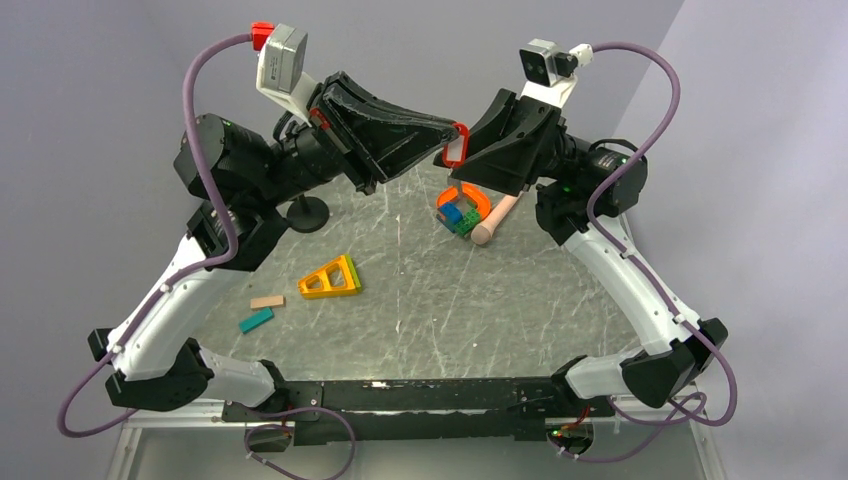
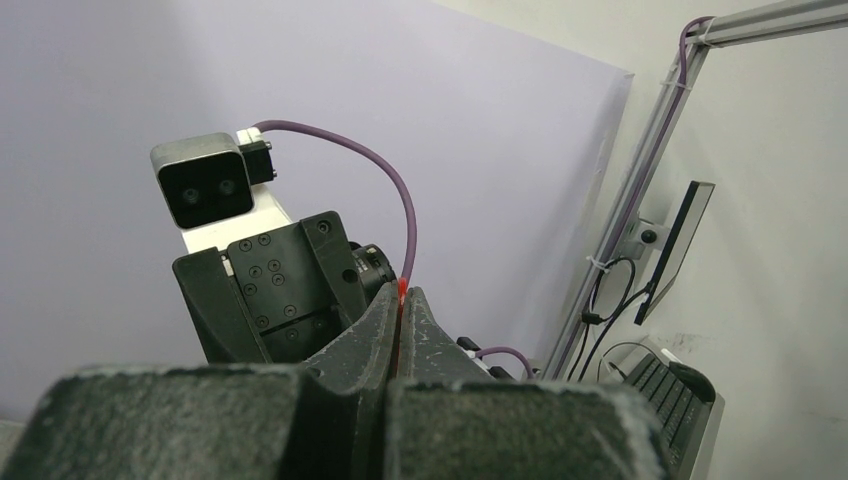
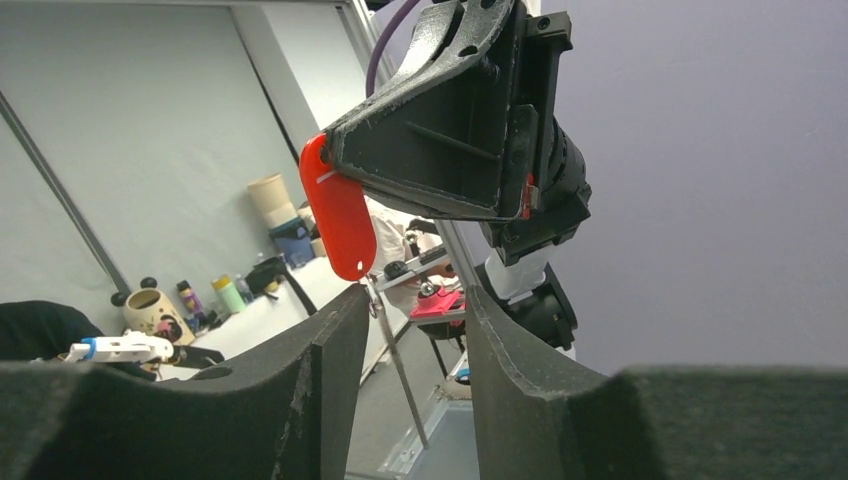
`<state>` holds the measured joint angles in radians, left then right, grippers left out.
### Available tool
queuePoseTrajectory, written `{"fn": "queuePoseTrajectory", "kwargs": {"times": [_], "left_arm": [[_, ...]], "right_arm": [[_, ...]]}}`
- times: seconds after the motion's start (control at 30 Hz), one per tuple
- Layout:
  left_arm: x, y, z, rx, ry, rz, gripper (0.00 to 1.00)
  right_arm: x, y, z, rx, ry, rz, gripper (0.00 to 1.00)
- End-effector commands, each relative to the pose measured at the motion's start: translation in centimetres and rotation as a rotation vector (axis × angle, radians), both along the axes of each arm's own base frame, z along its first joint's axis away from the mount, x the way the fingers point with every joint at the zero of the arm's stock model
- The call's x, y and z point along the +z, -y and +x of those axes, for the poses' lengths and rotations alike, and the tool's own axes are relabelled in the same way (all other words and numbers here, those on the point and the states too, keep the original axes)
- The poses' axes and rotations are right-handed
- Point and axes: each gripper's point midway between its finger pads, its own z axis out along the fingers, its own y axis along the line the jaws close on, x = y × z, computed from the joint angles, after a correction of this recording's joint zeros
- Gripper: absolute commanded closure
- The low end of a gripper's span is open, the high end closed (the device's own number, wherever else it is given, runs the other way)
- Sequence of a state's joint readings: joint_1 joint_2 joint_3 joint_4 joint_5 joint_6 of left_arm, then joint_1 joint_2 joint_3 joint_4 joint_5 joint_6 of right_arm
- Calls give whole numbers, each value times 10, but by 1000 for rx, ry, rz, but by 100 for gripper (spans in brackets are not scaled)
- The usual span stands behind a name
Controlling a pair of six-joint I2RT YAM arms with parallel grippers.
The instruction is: Remove the keys from the keyring
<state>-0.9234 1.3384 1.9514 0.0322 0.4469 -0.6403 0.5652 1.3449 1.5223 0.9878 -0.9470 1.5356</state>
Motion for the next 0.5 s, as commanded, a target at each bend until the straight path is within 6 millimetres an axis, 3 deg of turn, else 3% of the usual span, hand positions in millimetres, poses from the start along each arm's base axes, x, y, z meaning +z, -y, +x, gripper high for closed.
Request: {"fn": "queuePoseTrajectory", "kwargs": {"times": [0.0, 0.47], "left_arm": [[17, -18, -10, 14, 35, -63, 100], [16, -21, -6, 45, 31, -68, 100]], "right_arm": [[16, 8, -15, -5, 56, 58, 57], [14, 4, -20, 17, 45, 63, 63]]}}
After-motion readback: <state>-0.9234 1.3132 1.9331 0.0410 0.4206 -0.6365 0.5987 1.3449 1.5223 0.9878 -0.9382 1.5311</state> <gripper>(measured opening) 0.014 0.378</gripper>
